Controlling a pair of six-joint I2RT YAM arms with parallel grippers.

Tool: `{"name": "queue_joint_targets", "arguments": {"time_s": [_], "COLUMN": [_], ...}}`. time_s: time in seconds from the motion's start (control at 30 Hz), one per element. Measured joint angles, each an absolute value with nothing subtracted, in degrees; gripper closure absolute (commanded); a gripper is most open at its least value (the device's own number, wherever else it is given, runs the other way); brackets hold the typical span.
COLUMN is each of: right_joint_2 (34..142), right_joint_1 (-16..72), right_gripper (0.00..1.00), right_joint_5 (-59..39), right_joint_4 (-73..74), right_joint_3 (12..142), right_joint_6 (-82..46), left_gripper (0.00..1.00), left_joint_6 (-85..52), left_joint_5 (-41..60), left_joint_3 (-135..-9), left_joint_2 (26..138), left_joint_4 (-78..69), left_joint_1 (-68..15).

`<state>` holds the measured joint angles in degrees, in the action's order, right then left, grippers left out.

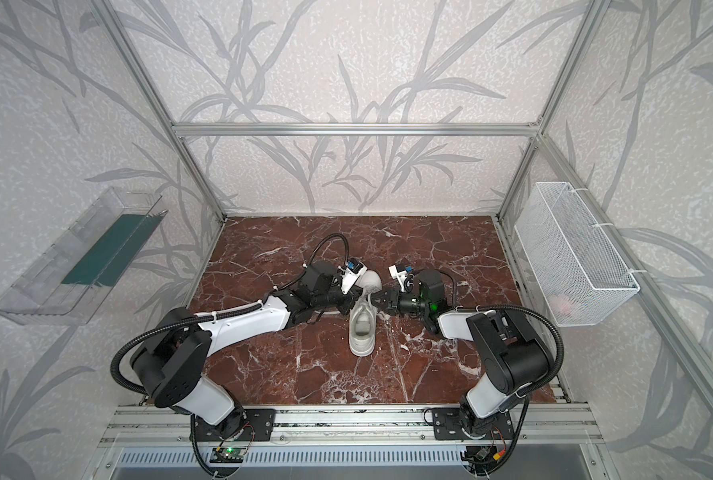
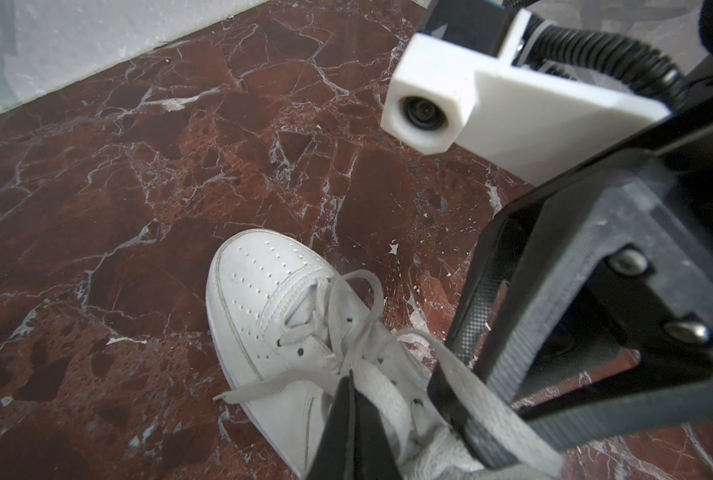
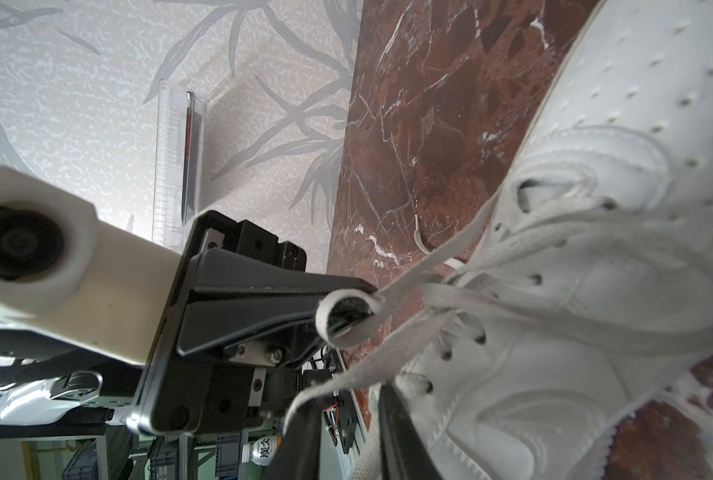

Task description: Tie the shoes

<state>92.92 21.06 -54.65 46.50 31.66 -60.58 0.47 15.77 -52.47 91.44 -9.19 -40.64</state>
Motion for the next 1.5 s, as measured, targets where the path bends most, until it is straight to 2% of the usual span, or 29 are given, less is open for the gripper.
{"name": "queue_joint_targets", "arguments": {"time_s": [0.53, 0.9, 1.13, 1.23, 1.37, 1.5], "right_joint_2": [95.15, 96.49, 95.46, 93.78, 91.37, 89.47], "right_joint_1": [21.74, 22.09, 22.09, 22.09, 22.06, 22.06], "right_gripper": [0.73, 0.99, 1.00, 1.00, 1.00, 1.00], "right_joint_5": [-54.04, -54.04, -53.08, -52.49, -52.14, -51.57], "right_joint_4": [48.25, 48.38, 44.21, 39.55, 33.01, 26.09], "right_joint_3": [33.80, 34.87, 34.89, 35.33, 36.99, 38.76], "right_joint_6": [-62.02, -62.52, -60.05, -57.39, -53.21, -48.86], "left_gripper": [1.00, 1.00, 0.99, 0.94, 0.76, 0.66], "left_joint_6": [-0.69, -0.71, -0.60, -0.58, -0.47, -0.58], "left_joint_5": [15.66, 14.41, 13.37, 13.10, 12.64, 11.88], "left_joint_3": [-52.47, -52.47, -52.47, -52.47, -52.47, -52.47], "left_joint_2": [92.05, 92.05, 92.03, 91.94, 91.42, 90.96], "left_joint_4": [-9.04, -8.51, -8.12, -8.05, -7.70, -7.40], "left_joint_1": [-41.58, -41.56, -41.52, -41.45, -41.23, -40.77]}}
